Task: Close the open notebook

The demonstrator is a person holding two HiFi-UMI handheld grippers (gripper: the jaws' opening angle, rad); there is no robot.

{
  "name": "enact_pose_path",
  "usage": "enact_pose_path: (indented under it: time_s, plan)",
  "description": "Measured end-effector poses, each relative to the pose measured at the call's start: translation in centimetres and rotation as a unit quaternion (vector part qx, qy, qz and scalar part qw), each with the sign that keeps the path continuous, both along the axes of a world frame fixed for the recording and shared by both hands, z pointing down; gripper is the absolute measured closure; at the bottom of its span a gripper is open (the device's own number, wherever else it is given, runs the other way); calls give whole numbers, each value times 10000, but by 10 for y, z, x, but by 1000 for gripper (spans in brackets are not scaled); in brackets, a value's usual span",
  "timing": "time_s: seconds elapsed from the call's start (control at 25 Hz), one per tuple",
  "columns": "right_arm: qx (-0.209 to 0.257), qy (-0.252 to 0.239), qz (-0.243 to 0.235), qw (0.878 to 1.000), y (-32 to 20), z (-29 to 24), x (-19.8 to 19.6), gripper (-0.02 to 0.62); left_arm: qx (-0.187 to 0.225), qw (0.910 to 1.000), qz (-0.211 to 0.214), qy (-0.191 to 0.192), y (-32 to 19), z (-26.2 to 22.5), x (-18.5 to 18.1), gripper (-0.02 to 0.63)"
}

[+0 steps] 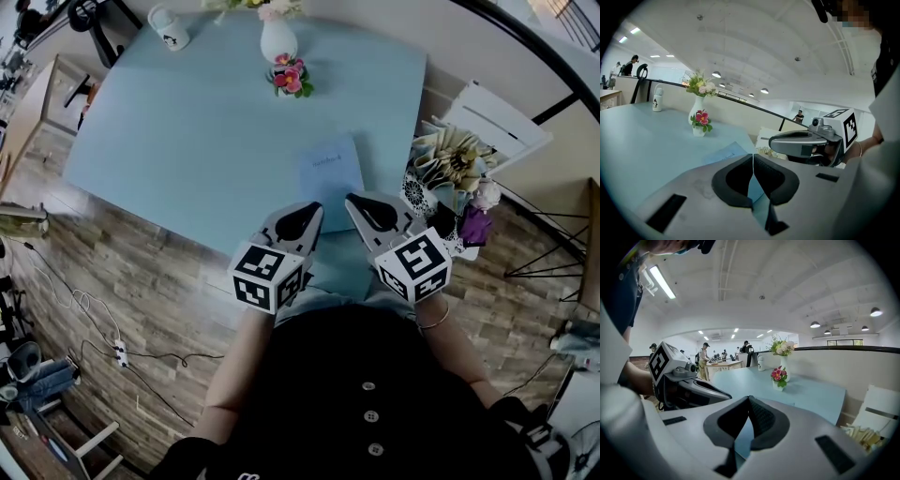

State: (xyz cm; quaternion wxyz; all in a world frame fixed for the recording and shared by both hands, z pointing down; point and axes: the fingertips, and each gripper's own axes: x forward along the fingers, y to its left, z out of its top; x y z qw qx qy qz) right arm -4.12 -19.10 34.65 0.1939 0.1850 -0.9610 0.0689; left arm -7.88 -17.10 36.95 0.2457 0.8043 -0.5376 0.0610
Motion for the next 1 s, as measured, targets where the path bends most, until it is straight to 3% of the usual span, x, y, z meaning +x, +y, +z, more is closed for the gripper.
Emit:
enact_pose_path:
  time_s: [1.0]
  plan:
    - [-205,48,184,9996,3,14,6,591,-225,9993,143,-252,0,13,2,592]
